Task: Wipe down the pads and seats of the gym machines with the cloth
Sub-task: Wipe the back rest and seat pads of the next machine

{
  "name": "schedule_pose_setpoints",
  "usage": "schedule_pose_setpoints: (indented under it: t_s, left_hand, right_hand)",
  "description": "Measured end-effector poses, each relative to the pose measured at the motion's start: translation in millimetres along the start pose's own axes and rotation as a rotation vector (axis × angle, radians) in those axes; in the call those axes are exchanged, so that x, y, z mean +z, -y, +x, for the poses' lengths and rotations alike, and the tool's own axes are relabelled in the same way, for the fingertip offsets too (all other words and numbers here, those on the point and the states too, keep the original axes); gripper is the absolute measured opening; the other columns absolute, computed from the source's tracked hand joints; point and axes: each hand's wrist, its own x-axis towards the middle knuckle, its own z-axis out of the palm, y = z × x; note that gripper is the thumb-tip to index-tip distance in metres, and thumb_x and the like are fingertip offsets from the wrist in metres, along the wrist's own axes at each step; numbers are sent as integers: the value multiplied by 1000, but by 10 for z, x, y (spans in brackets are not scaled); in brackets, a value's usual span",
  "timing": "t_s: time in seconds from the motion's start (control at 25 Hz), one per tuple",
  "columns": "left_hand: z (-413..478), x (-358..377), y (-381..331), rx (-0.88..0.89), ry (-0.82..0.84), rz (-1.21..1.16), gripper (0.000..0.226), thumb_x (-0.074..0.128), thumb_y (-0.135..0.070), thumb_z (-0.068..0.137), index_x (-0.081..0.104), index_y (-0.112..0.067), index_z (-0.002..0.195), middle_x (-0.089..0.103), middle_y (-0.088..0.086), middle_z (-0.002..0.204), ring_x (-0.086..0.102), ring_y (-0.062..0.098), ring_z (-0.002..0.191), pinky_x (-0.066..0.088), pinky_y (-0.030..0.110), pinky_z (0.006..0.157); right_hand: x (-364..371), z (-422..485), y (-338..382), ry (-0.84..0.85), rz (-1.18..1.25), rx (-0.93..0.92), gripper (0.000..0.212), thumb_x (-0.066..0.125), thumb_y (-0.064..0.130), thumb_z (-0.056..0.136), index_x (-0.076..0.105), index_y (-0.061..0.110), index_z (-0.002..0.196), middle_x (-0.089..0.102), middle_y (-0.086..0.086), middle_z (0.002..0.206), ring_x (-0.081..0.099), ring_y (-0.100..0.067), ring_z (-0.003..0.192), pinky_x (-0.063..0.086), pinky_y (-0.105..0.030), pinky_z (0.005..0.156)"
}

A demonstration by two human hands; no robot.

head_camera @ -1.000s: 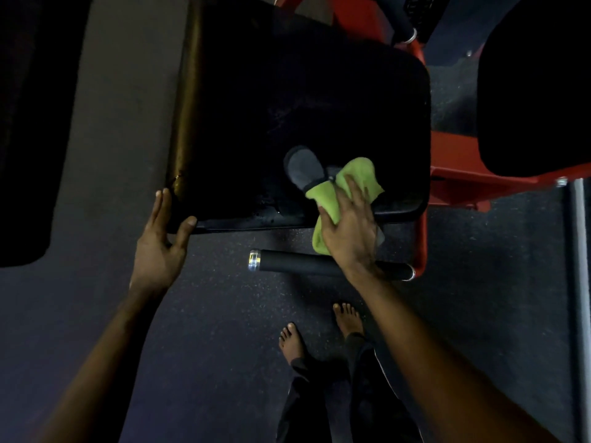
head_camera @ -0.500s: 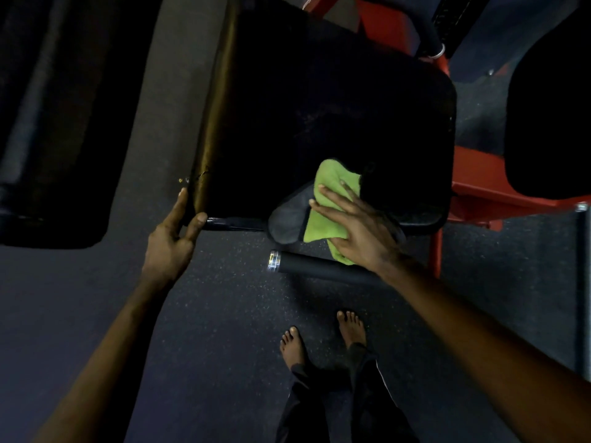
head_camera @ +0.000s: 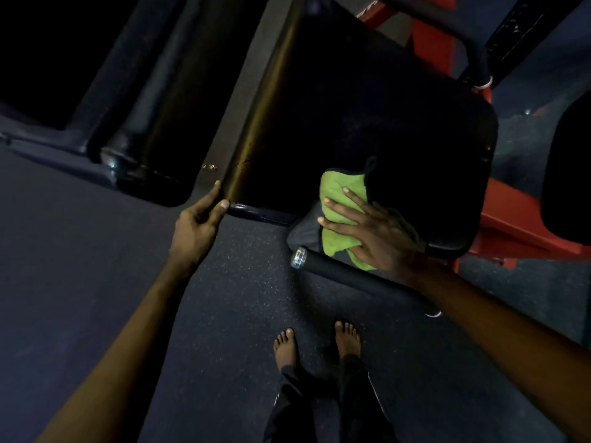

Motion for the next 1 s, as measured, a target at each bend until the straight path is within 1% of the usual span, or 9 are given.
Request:
schedule_pose_setpoints:
  t_s: [0.12,0.28,0.36,0.52,0.6,0.68,0.88,0.96,1.0]
  left_hand:
    - [25,-2,61,-20,-10,-48,48,63,-40,97,53,-34,143,57,-26,129,52,-14,120,41,20,105]
    - [56,-20,78,-50,35,-103,47,65,-40,96,54,-35,142,58,-20,136,53,-10,122,42,23,106]
    - [67,-24,92,-53,27,-102,47,65,-43,94,55,-38,140,59,-21,135,53,-7,125,42,28,109]
    - [100,-23,110,-69,16,-129,48,68,-48,90,58,-39,136,62,-23,129,55,-5,123,42,34,112]
    - [109,-11,118,-69,17,-137,48,70,-50,87,59,-42,134,62,-23,131,55,-3,125,42,37,113]
    - [85,-22,113,-66,17,-143,47,69,-47,89,59,-42,134,61,-23,133,54,-3,126,41,35,113]
    - [50,-87,43,-62,73,-173,40,55,-25,102,55,-33,141,57,-18,139,51,-1,128,38,33,115]
    - [52,-107,90,-80,58,-171,38,55,-26,102,58,-35,138,59,-18,137,52,0,128,38,37,116]
    - [49,-122,115,-98,59,-211,36,53,-26,102,61,-34,136,60,-17,136,52,1,128,38,39,116]
  right_hand:
    - [-79,367,180,5,6,-66,88,81,17,72,46,36,151,20,7,168,14,-31,156,41,-48,104]
    - [-56,154,121,53,-82,-87,89,81,23,75,41,40,153,16,9,169,10,-31,156,37,-50,110]
    - [-32,94,115,43,-155,-78,85,74,27,79,37,42,154,14,10,170,8,-32,156,35,-53,114]
    - [-25,382,221,-5,-100,-85,69,64,26,80,52,41,146,30,8,165,18,-36,154,34,-59,113]
    - [-37,503,263,-37,-71,-106,62,53,36,81,55,41,143,34,8,163,23,-37,153,37,-59,109]
    - [-47,567,300,-54,-54,-116,63,46,43,80,54,42,143,33,8,164,24,-36,152,40,-57,105]
    - [-24,390,197,17,-24,-88,69,70,40,84,44,49,147,22,13,167,14,-30,155,39,-60,105]
    - [-76,505,201,19,-37,-122,68,69,48,84,42,50,147,24,12,166,16,-31,155,41,-61,102]
    - [-117,663,270,21,-43,-141,68,68,47,84,43,50,147,24,12,166,17,-31,155,41,-60,102]
